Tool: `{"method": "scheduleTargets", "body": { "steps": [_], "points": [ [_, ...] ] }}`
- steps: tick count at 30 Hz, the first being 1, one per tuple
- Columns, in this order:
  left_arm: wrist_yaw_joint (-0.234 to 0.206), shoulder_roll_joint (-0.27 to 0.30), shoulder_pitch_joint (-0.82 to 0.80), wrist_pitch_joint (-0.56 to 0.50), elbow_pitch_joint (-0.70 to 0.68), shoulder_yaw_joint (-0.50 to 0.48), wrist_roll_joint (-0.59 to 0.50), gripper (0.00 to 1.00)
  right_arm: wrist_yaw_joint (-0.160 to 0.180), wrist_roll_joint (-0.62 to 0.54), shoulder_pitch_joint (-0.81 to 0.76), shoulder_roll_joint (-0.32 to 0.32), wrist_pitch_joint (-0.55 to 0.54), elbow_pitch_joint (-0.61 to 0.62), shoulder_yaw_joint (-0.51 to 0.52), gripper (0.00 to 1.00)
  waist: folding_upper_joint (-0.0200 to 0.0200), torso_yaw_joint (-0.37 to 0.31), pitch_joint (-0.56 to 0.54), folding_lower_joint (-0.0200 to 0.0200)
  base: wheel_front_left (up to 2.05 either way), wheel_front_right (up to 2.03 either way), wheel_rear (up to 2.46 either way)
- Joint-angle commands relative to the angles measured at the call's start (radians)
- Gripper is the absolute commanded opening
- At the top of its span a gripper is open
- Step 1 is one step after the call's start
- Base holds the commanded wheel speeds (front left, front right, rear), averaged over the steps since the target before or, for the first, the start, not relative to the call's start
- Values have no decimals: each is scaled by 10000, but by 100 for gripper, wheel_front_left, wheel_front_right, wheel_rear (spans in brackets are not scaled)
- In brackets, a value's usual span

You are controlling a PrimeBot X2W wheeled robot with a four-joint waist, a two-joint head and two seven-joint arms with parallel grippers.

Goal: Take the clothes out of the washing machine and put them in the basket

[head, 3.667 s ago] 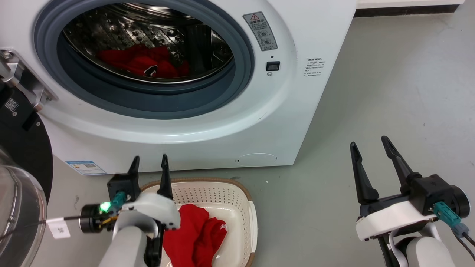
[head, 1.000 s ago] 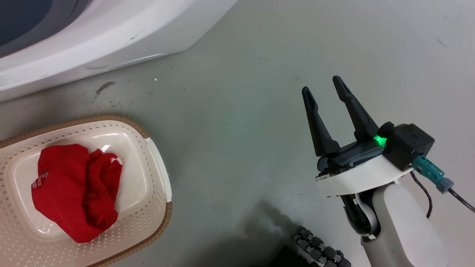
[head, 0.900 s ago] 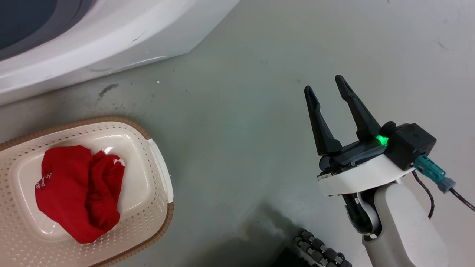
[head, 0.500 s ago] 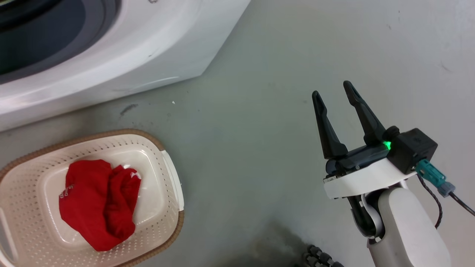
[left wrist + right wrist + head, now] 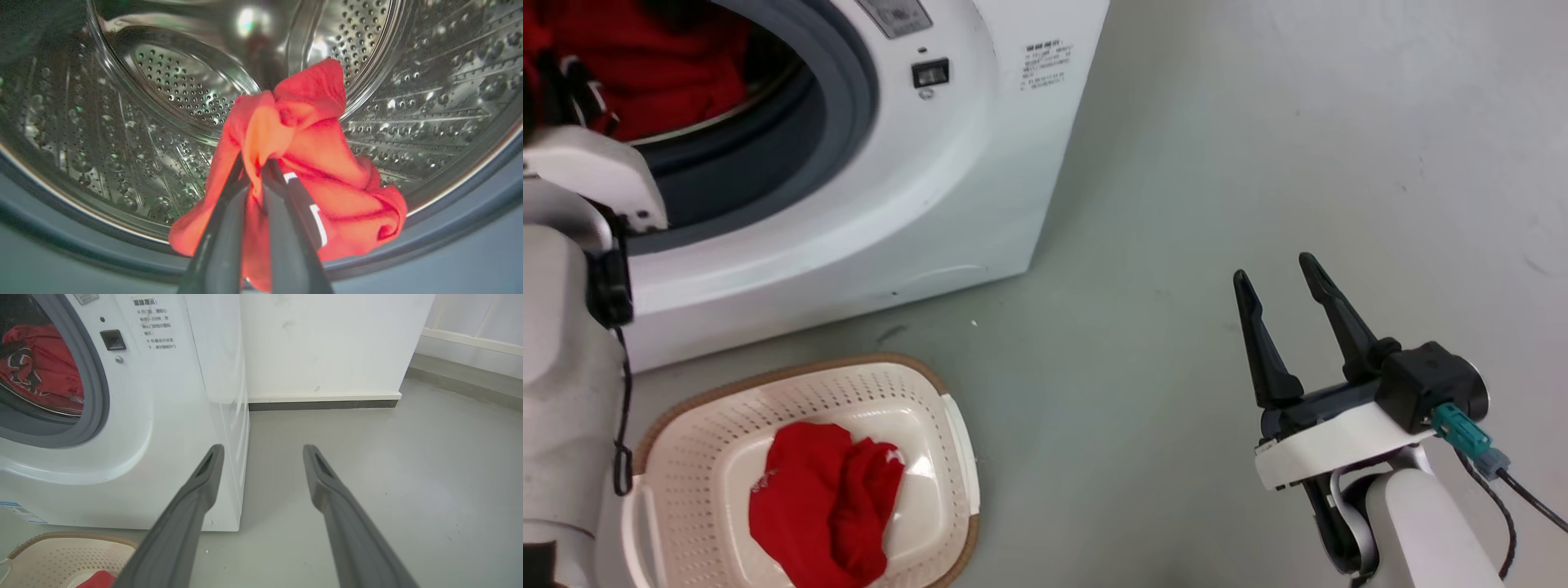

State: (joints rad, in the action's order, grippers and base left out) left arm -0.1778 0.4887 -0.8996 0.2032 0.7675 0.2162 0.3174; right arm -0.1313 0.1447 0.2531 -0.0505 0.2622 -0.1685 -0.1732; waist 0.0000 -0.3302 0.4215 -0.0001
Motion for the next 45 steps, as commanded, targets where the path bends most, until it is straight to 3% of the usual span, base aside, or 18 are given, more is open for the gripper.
{"method": "scheduleTargets", "body": {
  "steps": [1,9,18,27,36,40,45],
  "points": [
    [29,-102,161,160,-10,-58,78,0,9,-52,-136,7,-7,-17,50,100,0,403,-608,1,0,0,0],
    [410,-794,1341,620,-301,-146,376,0,9,-354,-854,10,-405,167,401,100,0,1014,-1934,1,0,0,0],
    [705,-1443,3248,633,-1808,-199,126,0,9,-565,-1844,9,-899,560,822,100,0,1673,-3482,1,0,0,0],
    [648,-1778,5650,624,-3550,-124,113,0,9,-705,-2684,10,-1387,1093,906,100,0,2142,-4317,1,0,0,0],
    [392,-2321,8063,79,-5008,443,390,0,9,-705,-2951,10,-1591,1503,935,100,0,2387,-4165,1,0,0,0],
    [429,-2662,8584,-214,-4843,852,475,0,9,-717,-2661,10,-1611,1620,887,100,0,2380,-3693,1,0,0,0],
    [805,-3009,8528,-362,-4024,1325,610,0,9,-753,-2213,12,-1594,1717,739,100,0,2193,-2808,1,0,0,0]
  ]
}}
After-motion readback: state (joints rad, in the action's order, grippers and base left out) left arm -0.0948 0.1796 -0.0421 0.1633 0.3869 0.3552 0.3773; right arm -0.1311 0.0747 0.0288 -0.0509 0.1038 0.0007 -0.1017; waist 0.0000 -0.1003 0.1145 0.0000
